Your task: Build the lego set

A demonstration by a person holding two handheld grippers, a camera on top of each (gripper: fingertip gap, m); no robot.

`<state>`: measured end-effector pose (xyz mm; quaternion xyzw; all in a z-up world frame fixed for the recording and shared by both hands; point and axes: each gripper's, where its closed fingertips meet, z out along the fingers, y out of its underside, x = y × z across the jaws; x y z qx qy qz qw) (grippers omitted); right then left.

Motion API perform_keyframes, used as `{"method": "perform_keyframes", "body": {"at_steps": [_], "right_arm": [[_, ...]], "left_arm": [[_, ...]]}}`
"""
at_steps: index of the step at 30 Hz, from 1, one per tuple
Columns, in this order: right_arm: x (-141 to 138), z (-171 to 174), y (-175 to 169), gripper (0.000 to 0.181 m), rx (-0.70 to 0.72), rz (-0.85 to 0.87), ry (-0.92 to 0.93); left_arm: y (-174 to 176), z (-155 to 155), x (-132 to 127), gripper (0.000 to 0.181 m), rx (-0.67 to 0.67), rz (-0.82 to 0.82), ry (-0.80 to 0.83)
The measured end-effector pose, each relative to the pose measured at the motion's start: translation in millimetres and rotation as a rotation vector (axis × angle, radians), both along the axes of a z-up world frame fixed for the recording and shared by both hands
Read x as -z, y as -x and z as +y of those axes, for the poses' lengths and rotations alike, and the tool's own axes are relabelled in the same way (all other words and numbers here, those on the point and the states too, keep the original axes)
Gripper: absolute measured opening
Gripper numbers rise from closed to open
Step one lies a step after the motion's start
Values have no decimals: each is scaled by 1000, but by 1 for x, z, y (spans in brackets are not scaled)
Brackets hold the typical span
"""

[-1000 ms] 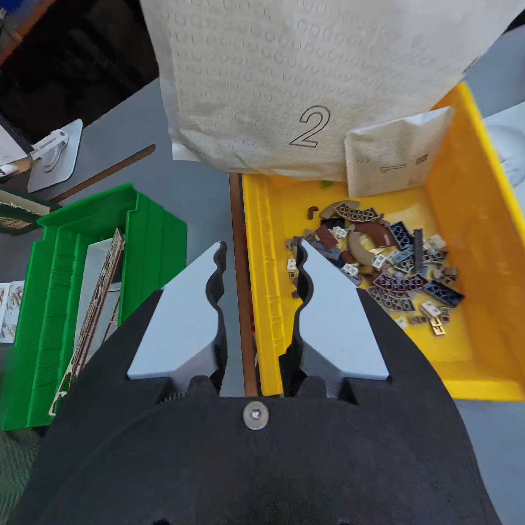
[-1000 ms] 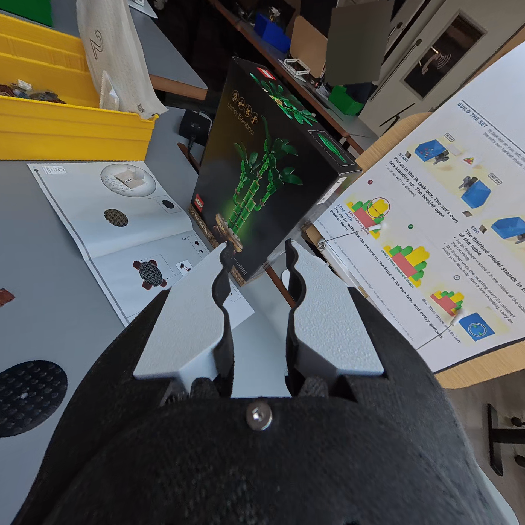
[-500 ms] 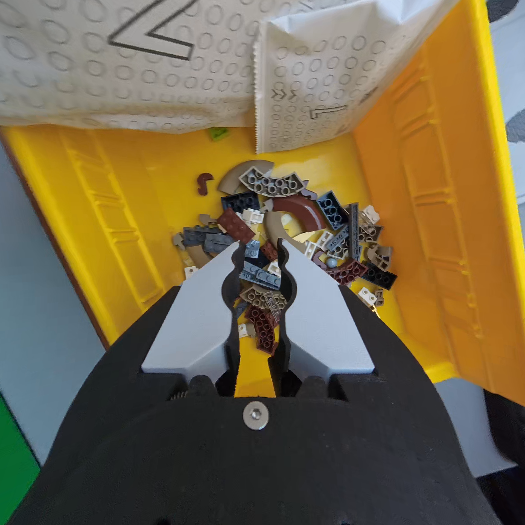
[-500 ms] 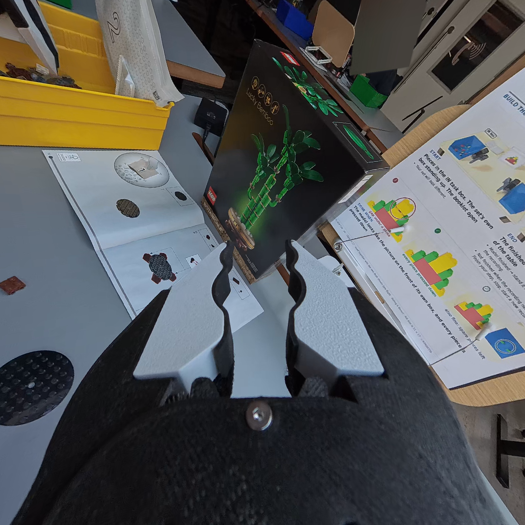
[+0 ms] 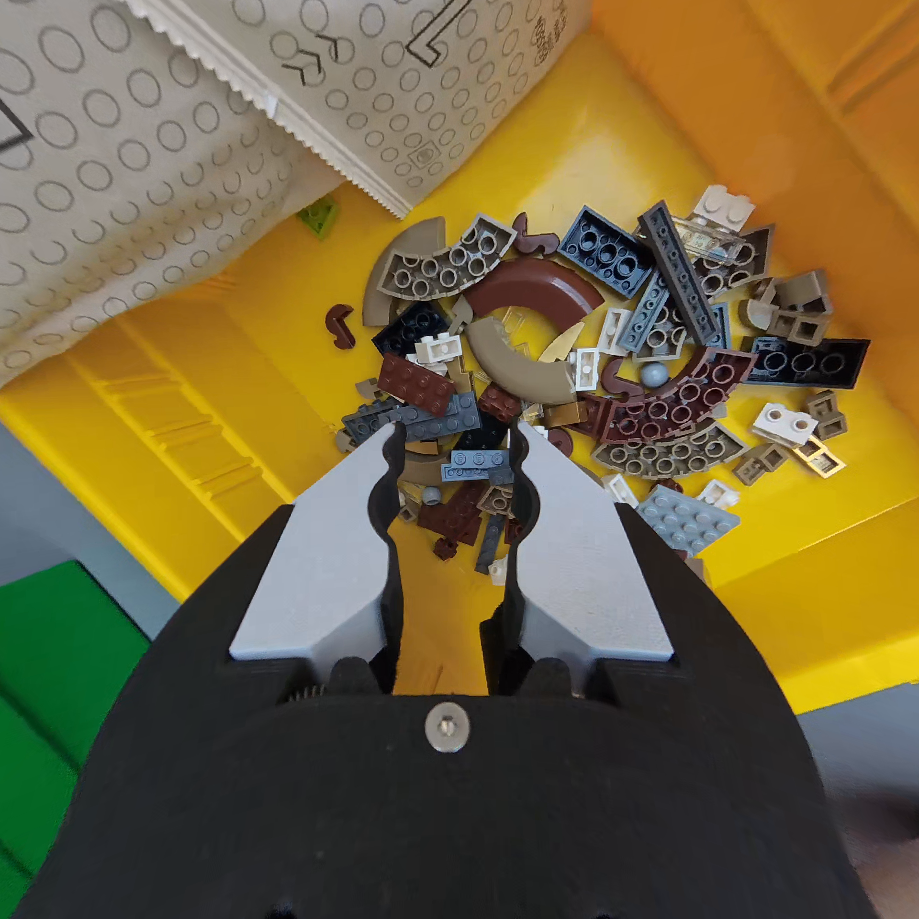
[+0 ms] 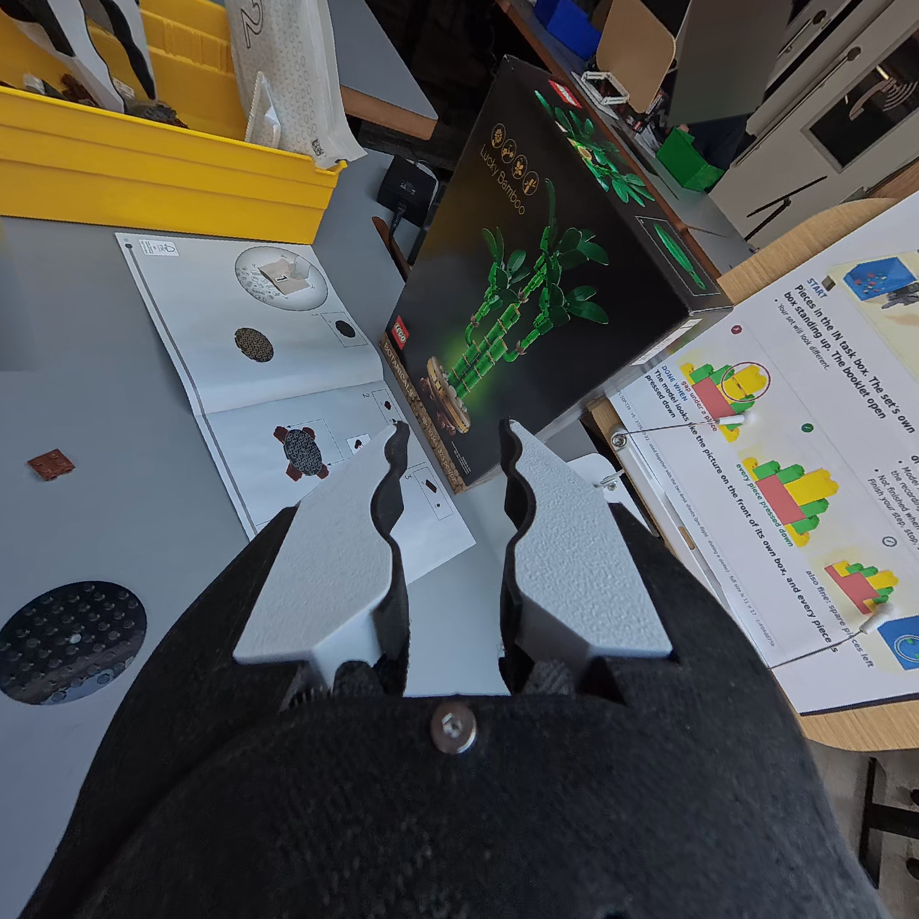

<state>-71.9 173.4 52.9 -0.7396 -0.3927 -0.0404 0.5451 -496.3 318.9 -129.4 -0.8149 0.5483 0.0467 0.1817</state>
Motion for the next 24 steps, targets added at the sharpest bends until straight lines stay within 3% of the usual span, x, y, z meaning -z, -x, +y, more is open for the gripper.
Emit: {"method": "perform_keyframes", "body": {"at_steps": [2,5,13,14,20,24], "right_arm": [[2,0,1,38,-6,-5,8],[5,0,-2,37,-1,-6,21],[9,3,-1,37,-35,73,52],[9,3,0,37,-37,75,51],[3,-2,2,37,-50,87,37],[-1,-5,5,35,-67,102,28]], "left_arm": [[-6,-4,-8,46,41,-25,5],[-13,-7,-20,37,107,-34,-11],[-22,-18,-37,37,418,202,130],[-25,-19,-38,29,441,197,156],[-34,-13,-28,26,457,163,165],[-21,-18,-9,42,445,194,175]]}}
